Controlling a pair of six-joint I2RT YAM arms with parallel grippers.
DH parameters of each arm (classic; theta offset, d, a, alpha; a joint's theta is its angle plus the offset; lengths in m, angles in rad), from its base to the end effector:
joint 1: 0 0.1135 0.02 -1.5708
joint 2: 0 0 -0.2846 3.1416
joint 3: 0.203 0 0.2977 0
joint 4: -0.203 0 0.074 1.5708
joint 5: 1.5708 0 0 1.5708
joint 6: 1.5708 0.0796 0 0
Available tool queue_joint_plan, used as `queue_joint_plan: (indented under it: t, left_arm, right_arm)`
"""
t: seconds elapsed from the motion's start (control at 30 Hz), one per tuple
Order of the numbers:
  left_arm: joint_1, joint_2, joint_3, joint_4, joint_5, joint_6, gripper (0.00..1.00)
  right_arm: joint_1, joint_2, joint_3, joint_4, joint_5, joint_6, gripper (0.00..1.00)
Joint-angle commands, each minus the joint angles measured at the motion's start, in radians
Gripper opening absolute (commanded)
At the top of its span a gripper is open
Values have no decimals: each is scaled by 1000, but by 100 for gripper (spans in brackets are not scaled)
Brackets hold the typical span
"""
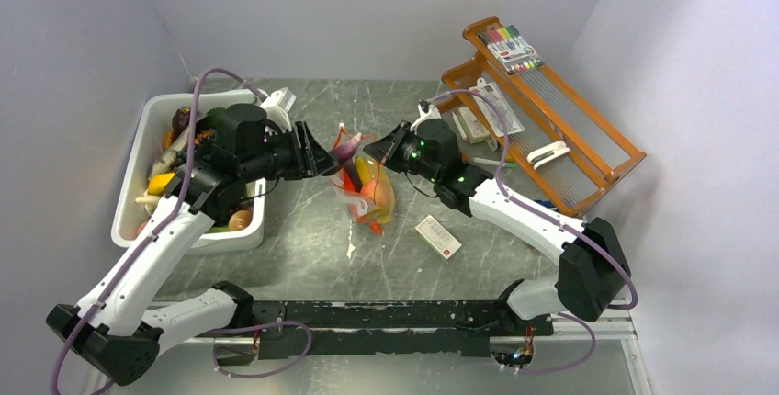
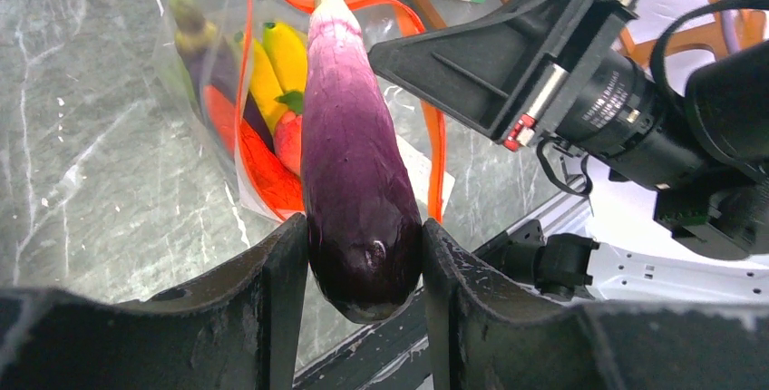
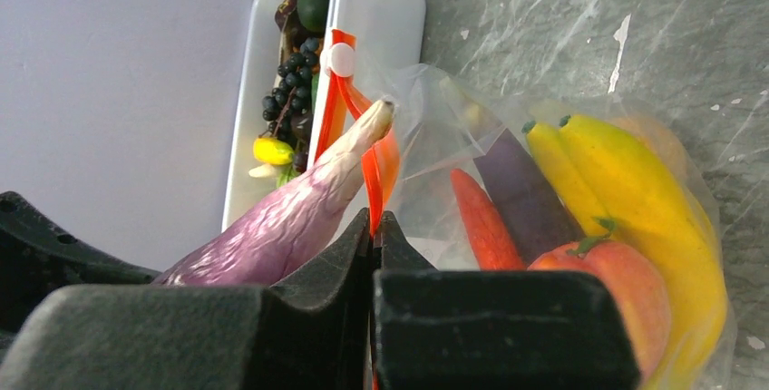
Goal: Place the food in the zip-top bag and seal the zipper
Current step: Place the fake vegetable in the zipper food storage bag.
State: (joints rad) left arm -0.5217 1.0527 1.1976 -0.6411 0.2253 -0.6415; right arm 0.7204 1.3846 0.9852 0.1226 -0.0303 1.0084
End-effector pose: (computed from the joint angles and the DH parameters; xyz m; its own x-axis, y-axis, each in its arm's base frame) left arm 0.2445 -0.1611 0.3901 -0.7233 -0.2570 -0.6409 0.2787 0.7406 -0.6114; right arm 0.3043 0.2703 0.2931 -0.6859 0.5231 -0.5059 -0.1895 0.5428 0.8182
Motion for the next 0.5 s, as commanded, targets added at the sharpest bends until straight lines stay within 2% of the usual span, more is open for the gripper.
queue_joint_plan:
  t: [0.0, 0.47]
  left_arm:
    - [-10, -56, 25, -16, 38, -12, 30]
    - [-10, -87, 0, -52, 84, 15, 31]
  right_arm:
    - [5, -16, 10, 23, 23, -13, 0]
    - [6, -20, 10, 11, 28, -9, 0]
